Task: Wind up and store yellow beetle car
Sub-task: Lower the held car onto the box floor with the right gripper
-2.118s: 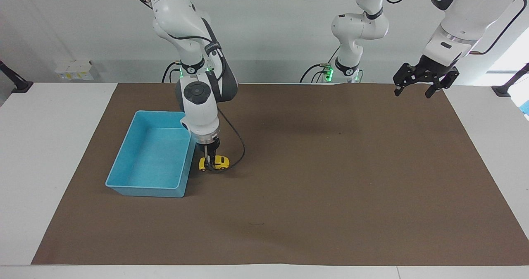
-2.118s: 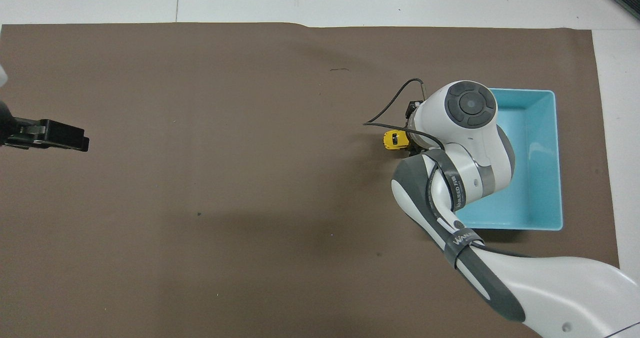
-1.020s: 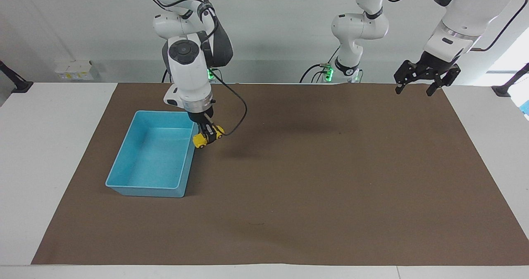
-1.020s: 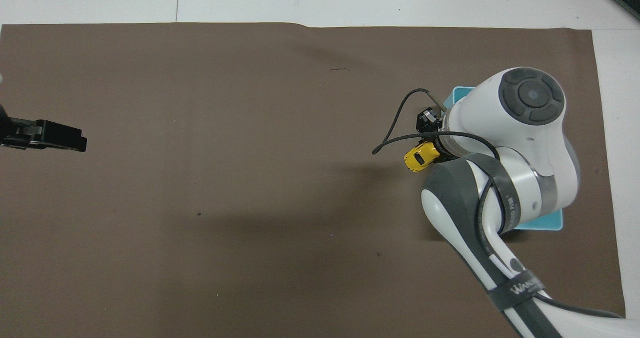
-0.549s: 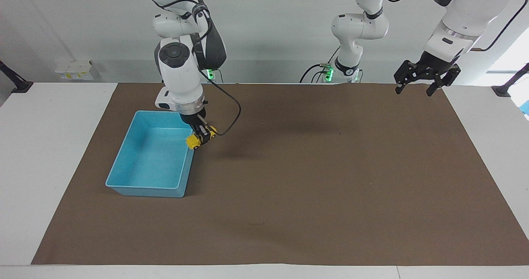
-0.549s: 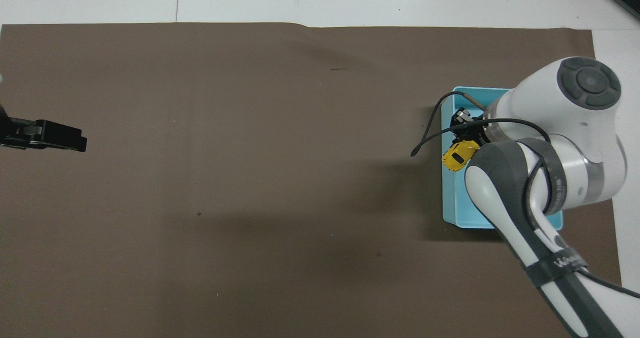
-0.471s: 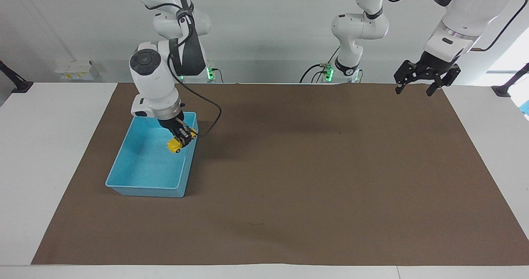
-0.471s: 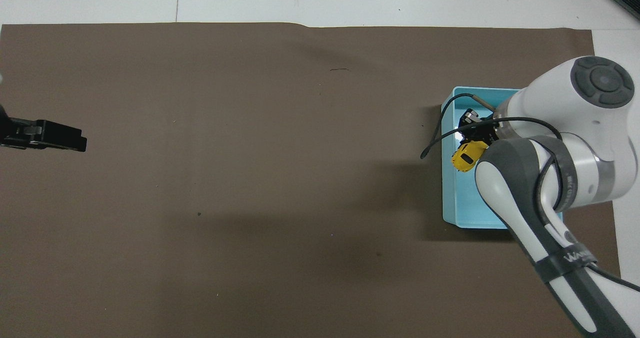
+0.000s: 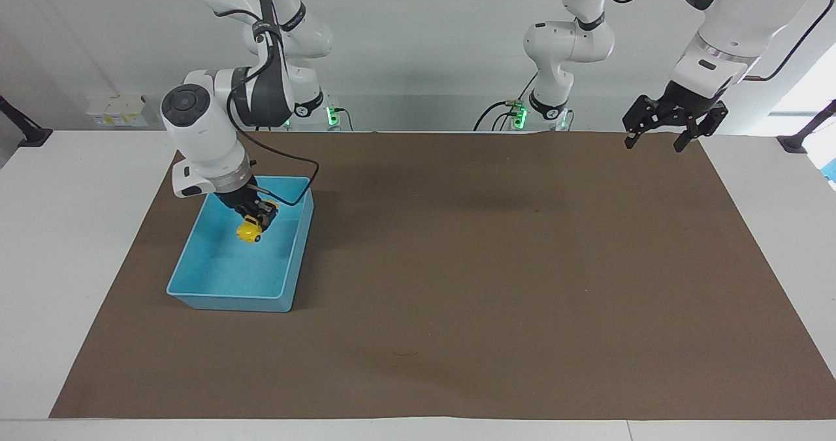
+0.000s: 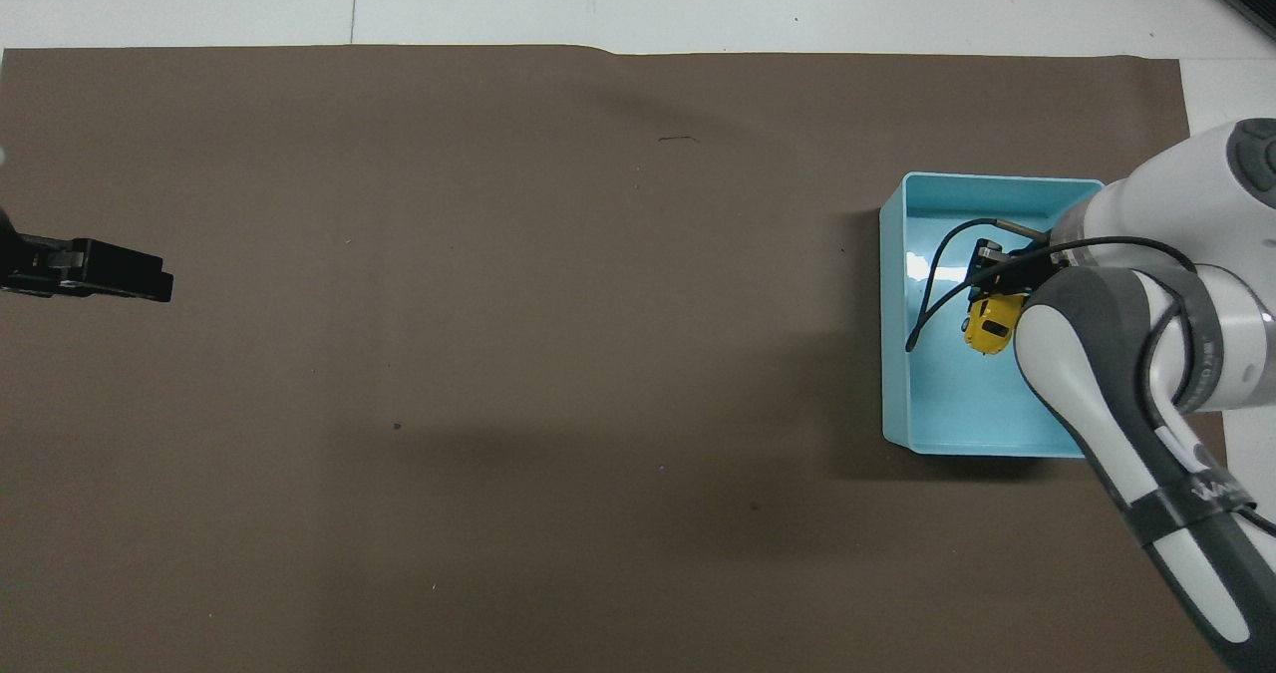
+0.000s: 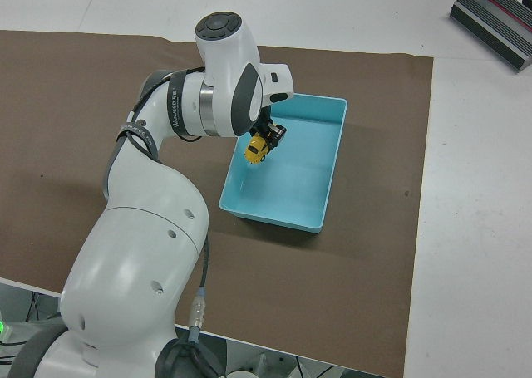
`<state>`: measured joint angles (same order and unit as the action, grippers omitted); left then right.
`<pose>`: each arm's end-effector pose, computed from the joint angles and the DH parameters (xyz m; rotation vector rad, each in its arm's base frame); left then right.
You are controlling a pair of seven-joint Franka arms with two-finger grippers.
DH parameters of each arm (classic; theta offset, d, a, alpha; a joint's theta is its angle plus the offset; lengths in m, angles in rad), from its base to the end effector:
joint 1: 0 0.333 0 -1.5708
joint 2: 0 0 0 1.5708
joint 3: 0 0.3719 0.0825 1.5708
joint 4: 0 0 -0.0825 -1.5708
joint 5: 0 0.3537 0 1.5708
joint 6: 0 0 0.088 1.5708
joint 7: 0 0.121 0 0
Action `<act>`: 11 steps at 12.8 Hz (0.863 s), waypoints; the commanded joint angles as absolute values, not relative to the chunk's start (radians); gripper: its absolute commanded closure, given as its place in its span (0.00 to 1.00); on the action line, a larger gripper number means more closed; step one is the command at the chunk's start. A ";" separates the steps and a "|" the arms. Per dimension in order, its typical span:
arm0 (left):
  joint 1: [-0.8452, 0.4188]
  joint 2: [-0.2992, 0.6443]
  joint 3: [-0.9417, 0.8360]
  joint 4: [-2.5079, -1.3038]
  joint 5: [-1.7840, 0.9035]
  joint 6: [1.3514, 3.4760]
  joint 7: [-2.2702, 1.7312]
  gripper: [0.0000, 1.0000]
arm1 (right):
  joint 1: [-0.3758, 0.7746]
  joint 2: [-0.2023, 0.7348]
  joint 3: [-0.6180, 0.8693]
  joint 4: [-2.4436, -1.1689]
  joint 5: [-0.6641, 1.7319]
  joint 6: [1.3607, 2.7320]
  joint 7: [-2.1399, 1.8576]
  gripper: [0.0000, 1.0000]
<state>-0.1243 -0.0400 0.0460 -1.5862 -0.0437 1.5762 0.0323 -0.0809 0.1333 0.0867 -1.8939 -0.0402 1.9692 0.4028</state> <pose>0.5088 -0.0446 0.6809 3.0903 -0.1717 0.0447 0.5659 -0.0020 0.4832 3.0483 -0.5875 -0.0794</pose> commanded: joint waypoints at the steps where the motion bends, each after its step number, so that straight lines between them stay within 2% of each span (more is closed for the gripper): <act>1: -0.115 -0.051 0.041 -1.589 -0.038 1.571 0.044 0.00 | -0.130 0.083 0.095 -1.962 -0.023 1.991 0.218 1.00; 6: -0.115 -0.051 0.041 -1.588 -0.038 1.571 0.044 0.00 | -0.146 0.000 0.095 -2.158 -0.028 2.202 0.118 1.00; 11: -0.114 -0.051 0.041 -1.589 -0.038 1.571 0.044 0.00 | -0.141 0.043 0.095 -2.243 -0.034 2.376 0.115 1.00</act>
